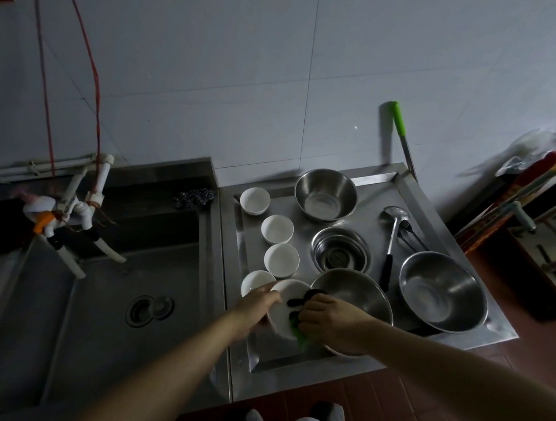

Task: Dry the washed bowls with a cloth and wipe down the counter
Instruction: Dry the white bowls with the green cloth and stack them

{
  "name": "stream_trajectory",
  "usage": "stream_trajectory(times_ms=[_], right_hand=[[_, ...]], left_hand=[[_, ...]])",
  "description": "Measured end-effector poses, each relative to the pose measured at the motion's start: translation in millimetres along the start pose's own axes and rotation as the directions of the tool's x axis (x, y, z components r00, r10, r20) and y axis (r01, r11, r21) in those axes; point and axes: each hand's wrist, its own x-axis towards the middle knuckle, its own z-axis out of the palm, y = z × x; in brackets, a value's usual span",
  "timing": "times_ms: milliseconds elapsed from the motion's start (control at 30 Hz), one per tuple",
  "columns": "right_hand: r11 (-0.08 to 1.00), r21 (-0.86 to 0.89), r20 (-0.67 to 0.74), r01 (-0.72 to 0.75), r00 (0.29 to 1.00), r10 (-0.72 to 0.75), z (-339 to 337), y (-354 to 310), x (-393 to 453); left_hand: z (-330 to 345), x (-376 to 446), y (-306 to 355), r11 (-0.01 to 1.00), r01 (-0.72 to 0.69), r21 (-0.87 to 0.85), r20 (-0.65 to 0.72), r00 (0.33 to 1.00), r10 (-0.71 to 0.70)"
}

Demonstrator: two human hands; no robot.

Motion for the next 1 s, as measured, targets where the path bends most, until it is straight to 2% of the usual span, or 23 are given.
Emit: stream_trajectory(times_ms=[67,100,233,300,433,467,533,600,633,700,767,800,867,900,1000], right_hand=[[0.974,0.082,-0.029,-0.209,0.977,0.212,-7,-6,10],[0.956,0.104,-0.038,-0.274,0.959,0.280,-10,-10,16],[0.938,0.143,0.002,-0.316,0.948,0.319,-8,-23,24],[0.954,0.187,-0.030,-0.234,0.969,0.244,-7,-22,16],[0.992,0.068,-0.076,0.106,0.992,-0.101,-12,-12,-4],[0.987,0.069,-0.058,0.146,0.988,-0.142,-13,-9,-6],[0.986,0.068,-0.018,0.152,0.988,-0.151,-14,-8,-2],[0.992,0.091,0.027,0.090,0.995,-0.093,-19,-6,6],[0.992,0.122,0.048,0.043,0.998,-0.049,-21,-5,8],[0.973,0.224,0.099,-0.059,0.994,0.038,-31,-2,10],[0.896,0.378,0.221,-0.233,0.963,0.157,-47,-1,14],[0.816,0.452,0.324,-0.360,0.919,0.226,-56,-1,16],[0.622,0.538,0.527,-0.569,0.803,0.278,-72,5,20],[0.528,0.565,0.585,-0.634,0.759,0.286,-78,9,22],[0.242,0.672,0.590,-0.700,0.704,0.397,-85,18,27]], left_hand=[[13,6,-13,0.974,-0.051,-0.219,-0.090,0.995,0.032],[20,6,-17,0.960,-0.072,-0.269,-0.124,0.991,0.040],[29,1,-19,0.981,-0.116,-0.155,-0.222,0.972,0.080],[18,-2,-12,0.995,-0.094,-0.041,-0.150,0.985,0.087],[-17,-8,1,0.994,0.016,0.105,0.073,0.997,-0.024],[-21,-10,4,0.993,0.034,0.116,0.137,0.989,-0.050],[-27,-7,5,0.992,0.030,0.125,0.183,0.982,-0.052],[-31,2,1,0.958,-0.104,0.267,0.140,0.988,0.069],[-34,6,-2,0.889,-0.209,0.408,0.122,0.977,0.174],[-39,8,-8,0.659,-0.423,0.622,0.165,0.894,0.417],[-37,4,-9,0.511,-0.534,0.674,0.250,0.815,0.522],[-36,-2,-7,0.511,-0.524,0.681,0.274,0.830,0.485],[-35,-13,0,0.607,-0.424,0.673,0.270,0.904,0.333],[-36,-13,2,0.660,-0.387,0.644,0.266,0.922,0.280],[-37,-10,2,0.834,-0.337,0.437,0.258,0.935,0.242]])
